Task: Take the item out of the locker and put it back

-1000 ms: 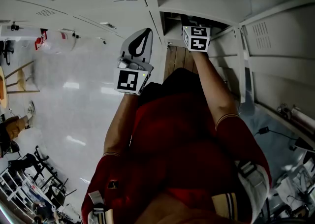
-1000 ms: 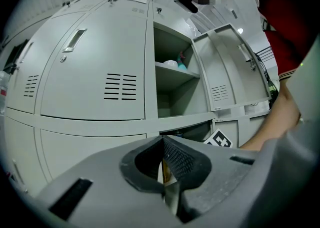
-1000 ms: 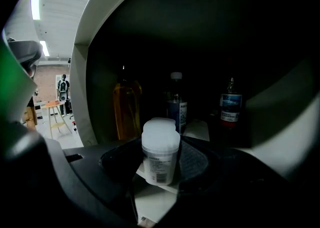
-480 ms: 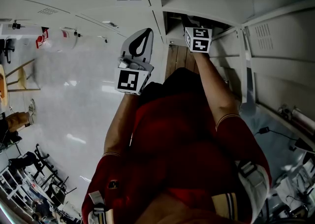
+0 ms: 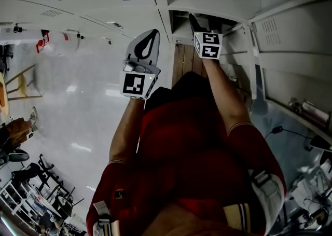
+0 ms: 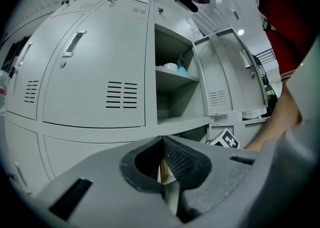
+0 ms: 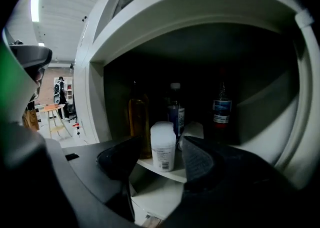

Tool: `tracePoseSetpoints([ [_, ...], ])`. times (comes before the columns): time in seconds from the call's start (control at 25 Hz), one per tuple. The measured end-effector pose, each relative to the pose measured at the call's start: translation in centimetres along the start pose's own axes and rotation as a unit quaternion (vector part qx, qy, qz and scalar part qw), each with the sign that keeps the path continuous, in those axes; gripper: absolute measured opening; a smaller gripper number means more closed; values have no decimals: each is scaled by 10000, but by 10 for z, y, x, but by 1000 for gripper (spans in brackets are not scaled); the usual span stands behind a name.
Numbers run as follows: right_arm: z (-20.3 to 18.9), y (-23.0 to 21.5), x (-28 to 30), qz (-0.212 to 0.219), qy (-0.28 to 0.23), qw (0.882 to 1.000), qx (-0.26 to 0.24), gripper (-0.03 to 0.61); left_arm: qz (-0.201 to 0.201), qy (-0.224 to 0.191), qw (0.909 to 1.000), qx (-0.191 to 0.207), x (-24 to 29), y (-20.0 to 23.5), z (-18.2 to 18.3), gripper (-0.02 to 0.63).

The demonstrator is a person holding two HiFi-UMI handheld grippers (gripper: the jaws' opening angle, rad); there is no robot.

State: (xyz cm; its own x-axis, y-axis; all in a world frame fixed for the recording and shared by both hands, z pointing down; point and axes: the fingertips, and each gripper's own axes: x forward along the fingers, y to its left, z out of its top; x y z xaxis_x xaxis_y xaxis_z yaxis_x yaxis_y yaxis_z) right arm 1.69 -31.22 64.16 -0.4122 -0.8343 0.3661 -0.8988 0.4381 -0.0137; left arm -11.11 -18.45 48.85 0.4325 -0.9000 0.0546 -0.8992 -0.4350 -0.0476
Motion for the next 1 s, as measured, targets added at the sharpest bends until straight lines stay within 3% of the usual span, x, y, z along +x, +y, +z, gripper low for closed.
tracePoseSetpoints([
  [0.24, 17, 19, -35, 117, -99, 9999, 29, 234, -87, 326, 9994, -89, -7, -6, 7, 6],
  [0.36, 27, 26, -52, 188, -159, 9997, 32, 213, -116, 144, 9998, -124, -8, -10, 18, 6],
  [0.76, 83, 52, -111, 444, -485, 9978, 16, 124, -300, 233, 9991, -171, -18, -25, 54, 6],
  [1.0, 127, 66, -140, 571, -802, 9951, 30, 61, -322, -8, 9993, -193, -24, -29, 77, 6],
])
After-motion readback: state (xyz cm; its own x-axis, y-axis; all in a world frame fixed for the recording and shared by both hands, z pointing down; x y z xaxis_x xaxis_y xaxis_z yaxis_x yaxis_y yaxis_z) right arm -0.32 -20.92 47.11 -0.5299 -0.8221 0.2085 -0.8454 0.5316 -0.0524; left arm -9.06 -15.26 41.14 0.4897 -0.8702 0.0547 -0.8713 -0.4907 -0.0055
